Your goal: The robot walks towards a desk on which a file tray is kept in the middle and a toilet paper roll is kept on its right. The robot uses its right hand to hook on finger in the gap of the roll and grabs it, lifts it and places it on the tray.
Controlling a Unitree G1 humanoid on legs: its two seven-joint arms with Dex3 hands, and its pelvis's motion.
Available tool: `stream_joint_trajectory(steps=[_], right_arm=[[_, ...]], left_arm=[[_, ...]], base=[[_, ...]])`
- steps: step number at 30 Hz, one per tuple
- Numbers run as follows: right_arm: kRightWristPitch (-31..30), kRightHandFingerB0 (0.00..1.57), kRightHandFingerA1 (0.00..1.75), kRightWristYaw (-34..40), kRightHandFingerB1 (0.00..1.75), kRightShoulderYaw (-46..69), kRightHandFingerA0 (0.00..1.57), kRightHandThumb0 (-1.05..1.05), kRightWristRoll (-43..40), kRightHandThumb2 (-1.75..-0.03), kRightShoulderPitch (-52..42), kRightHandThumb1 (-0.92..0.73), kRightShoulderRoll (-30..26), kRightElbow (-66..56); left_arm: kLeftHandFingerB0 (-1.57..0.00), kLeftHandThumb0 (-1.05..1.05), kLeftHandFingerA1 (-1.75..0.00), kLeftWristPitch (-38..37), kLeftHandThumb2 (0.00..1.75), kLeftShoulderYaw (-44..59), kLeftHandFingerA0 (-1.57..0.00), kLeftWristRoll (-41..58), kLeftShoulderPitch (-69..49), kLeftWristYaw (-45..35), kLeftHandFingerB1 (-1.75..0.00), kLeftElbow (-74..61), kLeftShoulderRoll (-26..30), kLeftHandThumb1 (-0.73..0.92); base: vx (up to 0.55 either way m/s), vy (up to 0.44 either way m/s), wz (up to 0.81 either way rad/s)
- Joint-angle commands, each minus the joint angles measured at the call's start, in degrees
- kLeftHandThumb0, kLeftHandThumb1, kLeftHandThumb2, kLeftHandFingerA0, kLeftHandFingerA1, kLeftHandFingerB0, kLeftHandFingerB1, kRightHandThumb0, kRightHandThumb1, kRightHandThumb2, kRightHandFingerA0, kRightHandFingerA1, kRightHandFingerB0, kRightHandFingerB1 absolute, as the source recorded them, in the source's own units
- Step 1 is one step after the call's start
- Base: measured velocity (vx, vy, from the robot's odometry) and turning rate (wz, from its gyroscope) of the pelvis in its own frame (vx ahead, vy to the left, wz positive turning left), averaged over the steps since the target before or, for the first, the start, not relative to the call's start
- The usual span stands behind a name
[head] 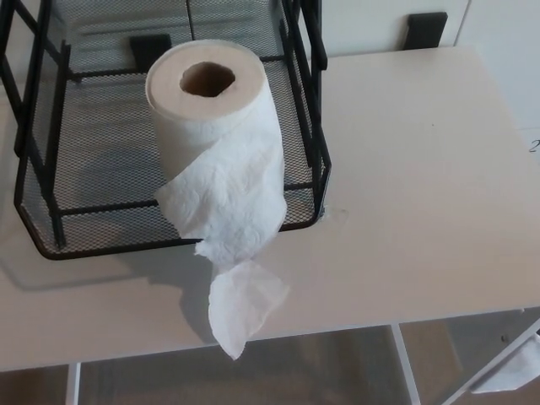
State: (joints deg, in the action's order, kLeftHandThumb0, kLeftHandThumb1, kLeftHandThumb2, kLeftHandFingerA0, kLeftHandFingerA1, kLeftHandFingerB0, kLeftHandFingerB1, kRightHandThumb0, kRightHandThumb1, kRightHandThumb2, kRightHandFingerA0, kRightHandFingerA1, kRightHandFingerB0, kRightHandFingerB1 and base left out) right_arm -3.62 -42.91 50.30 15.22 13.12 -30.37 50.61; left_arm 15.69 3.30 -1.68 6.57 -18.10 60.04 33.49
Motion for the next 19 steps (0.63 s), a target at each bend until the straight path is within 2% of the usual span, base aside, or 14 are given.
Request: stream_joint_trajectory(steps=[1, 2, 3, 4, 6, 7, 8, 9, 11, 12, 13, 14, 15, 19], right_arm=[[0.1, 0.19, 1.12, 27.7, 0.67, 10.9, 0.21, -0.51, -15.2, -0.53, -4.9, -0.41, 5.2, 16.6], [0.2, 0.19, 1.12, 27.7, 0.67, 11.0, 0.21, -0.51, -15.2, -0.53, -4.8, -0.41, 5.1, 16.8], [-0.4, 0.32, 1.10, 27.1, 0.65, 10.8, 0.24, -0.50, -15.1, -0.51, -4.8, -0.35, 5.3, 16.7], [-0.8, 0.36, 0.88, 26.1, 0.64, 10.2, 0.36, -0.52, -14.6, -0.61, -5.1, -0.24, 5.3, 16.5], [-1.8, 0.36, 0.86, 23.8, 0.59, 8.4, 0.41, -0.47, -13.3, -0.60, -5.5, -0.25, 4.8, 16.6], [-2.7, 0.39, 0.85, 22.9, 0.56, 8.0, 0.41, -0.43, -13.2, -0.58, -5.3, -0.23, 4.3, 16.9], [-3.1, 0.39, 0.85, 23.0, 0.56, 8.0, 0.41, -0.43, -13.5, -0.58, -5.2, -0.23, 4.1, 17.3], [-2.8, 0.39, 0.91, 21.3, 0.52, 5.1, 0.41, -0.46, -11.0, -0.50, -5.5, -0.32, 3.0, 18.1], [-3.0, 0.40, 0.82, 19.6, 0.53, 2.8, 0.48, -0.48, -9.9, -0.62, -5.8, -0.27, 1.9, 18.9], [-2.1, 0.42, 0.85, 19.2, 0.49, 0.9, 0.44, -0.49, -8.8, -0.51, -6.1, -0.34, 1.6, 19.3], [-1.9, 0.42, 0.85, 19.3, 0.49, 0.4, 0.44, -0.49, -9.0, -0.51, -6.1, -0.34, 1.5, 19.5], [-1.4, 0.35, 0.78, 18.1, 0.55, -1.5, 0.40, -0.59, -8.3, -0.65, -6.5, -0.28, 1.0, 19.9], [-1.0, 0.40, 0.81, 18.9, 0.51, -2.7, 0.41, -0.59, -8.0, -0.51, -6.6, -0.34, 1.0, 20.2], [-0.3, 0.35, 0.76, 18.7, 0.51, -5.1, 0.36, -0.61, -9.7, -0.62, -7.0, -0.27, 0.3, 21.4]], left_arm=[[-0.03, -1.04, -0.65, -7.8, 1.11, 2.0, -0.10, 0.7, -0.5, -0.4, -0.47, 4.0, 1.1, 0.70], [-0.03, -1.04, -0.65, -7.8, 1.11, 2.0, -0.10, 0.7, -0.5, -0.4, -0.47, 4.0, 1.1, 0.70], [0.00, -1.05, -0.66, -8.3, 0.73, 2.1, 0.00, 0.9, -0.5, -1.0, -0.52, 4.0, 1.2, 0.92], [0.00, -1.05, -0.68, -8.2, 0.75, 2.0, 0.00, 0.9, -0.6, -1.1, -0.54, 3.6, 1.2, 0.92], [0.00, -1.05, -0.63, -7.8, 0.72, 1.9, 0.00, 1.1, -0.9, -2.3, -0.52, 2.7, 1.4, 0.92], [-0.03, -1.05, -0.66, -7.6, 1.10, 2.1, -0.11, 1.2, -0.5, -2.0, -0.45, 3.2, 1.1, 0.71], [-0.03, -1.05, -0.66, -7.4, 1.10, 2.1, -0.11, 1.2, -0.2, -1.7, -0.45, 3.6, 1.0, 0.71], [0.00, -1.05, -0.69, -7.5, 0.71, 2.4, 0.00, 1.4, -0.4, -2.0, -0.53, 3.4, 1.0, 0.92], [0.00, -1.04, -0.65, -7.6, 0.73, 2.5, 0.00, 1.4, -0.7, -1.8, -0.52, 3.2, 0.9, 0.92], [-0.01, -1.04, -0.57, -8.5, 1.12, 2.2, -0.06, 1.0, -0.6, -2.1, -0.43, 3.7, 1.0, 0.72], [-0.01, -1.04, -0.57, -8.8, 1.12, 2.2, -0.06, 0.9, -0.6, -2.2, -0.43, 3.9, 1.0, 0.72], [0.00, -1.05, -0.65, -9.7, 0.72, 2.3, 0.00, 0.7, -0.3, -1.6, -0.52, 4.8, 0.9, 0.92], [0.00, -1.05, -0.70, -9.0, 0.70, 2.9, -0.01, 1.2, 0.0, -1.6, -0.54, 5.2, 0.8, 0.92], [-0.01, -1.05, -0.69, -8.5, 0.71, 3.4, 0.00, 1.2, -0.2, -1.7, -0.53, 4.9, 0.6, 0.92]], base=[[0.00, 0.000, 0.00], [0.00, 0.000, 0.00], [0.00, 0.000, 0.00], [0.00, 0.000, 0.00], [0.00, 0.000, 0.00], [0.00, 0.000, 0.00], [0.00, 0.000, 0.00], [0.00, 0.000, 0.00], [0.00, 0.000, 0.00], [0.00, 0.000, 0.00], [0.00, 0.000, 0.00], [0.00, 0.000, 0.00], [0.00, 0.000, 0.00], [0.00, 0.000, 0.00]])
